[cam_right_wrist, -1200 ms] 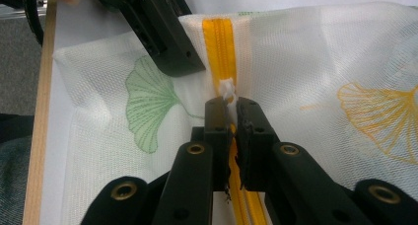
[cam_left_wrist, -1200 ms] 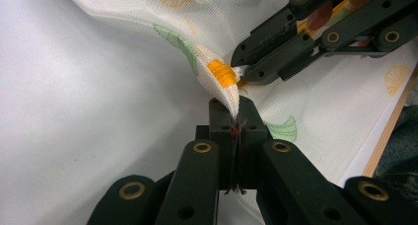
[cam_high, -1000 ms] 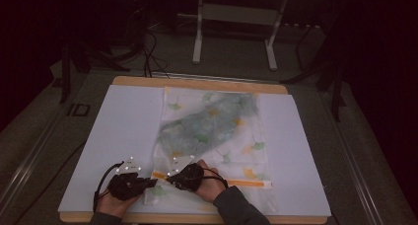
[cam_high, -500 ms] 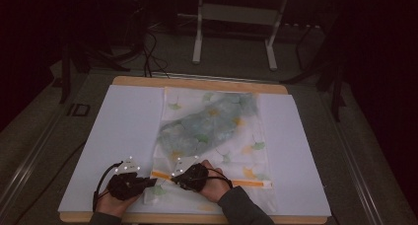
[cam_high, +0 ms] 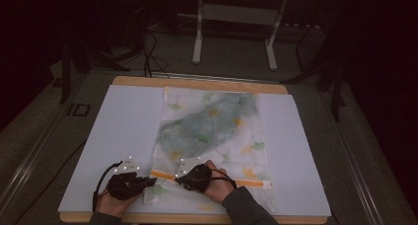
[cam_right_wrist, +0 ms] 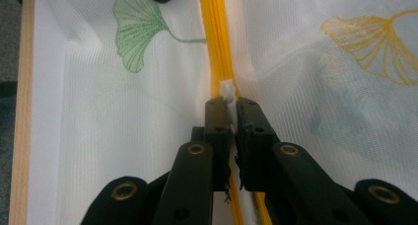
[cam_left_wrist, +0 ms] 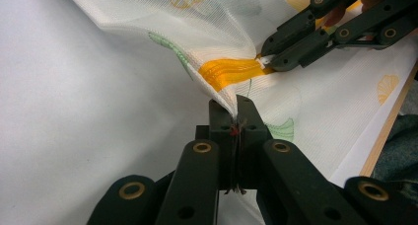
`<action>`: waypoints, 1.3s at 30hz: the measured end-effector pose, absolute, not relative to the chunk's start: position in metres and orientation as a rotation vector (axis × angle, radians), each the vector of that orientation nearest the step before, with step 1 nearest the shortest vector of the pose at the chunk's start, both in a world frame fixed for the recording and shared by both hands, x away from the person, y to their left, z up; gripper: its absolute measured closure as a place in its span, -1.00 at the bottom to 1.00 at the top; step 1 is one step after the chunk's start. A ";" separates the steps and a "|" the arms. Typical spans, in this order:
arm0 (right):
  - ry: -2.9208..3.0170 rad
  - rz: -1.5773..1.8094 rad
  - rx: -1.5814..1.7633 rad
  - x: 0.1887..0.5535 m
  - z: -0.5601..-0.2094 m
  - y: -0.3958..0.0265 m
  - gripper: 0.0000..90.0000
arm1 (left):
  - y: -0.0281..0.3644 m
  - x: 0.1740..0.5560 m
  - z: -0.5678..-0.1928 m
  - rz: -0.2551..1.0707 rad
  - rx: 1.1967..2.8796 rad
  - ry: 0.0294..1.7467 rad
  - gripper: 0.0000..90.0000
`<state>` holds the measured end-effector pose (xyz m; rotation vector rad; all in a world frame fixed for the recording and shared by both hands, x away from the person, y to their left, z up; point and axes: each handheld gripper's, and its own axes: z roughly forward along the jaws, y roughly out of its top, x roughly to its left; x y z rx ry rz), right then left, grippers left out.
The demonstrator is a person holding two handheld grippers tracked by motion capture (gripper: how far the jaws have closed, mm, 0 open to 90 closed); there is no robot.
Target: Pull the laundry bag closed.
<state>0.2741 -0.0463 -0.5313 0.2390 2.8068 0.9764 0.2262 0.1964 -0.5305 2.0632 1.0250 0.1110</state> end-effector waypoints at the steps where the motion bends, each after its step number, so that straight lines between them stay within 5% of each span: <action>1: 2.807 0.972 0.240 0.274 -0.531 -0.047 0.88 | 0.196 0.226 -0.530 0.111 2.063 1.025 0.97; 39: 2.826 0.919 0.232 0.270 -0.528 -0.072 0.88 | 0.199 0.227 -0.530 0.103 2.048 1.031 0.97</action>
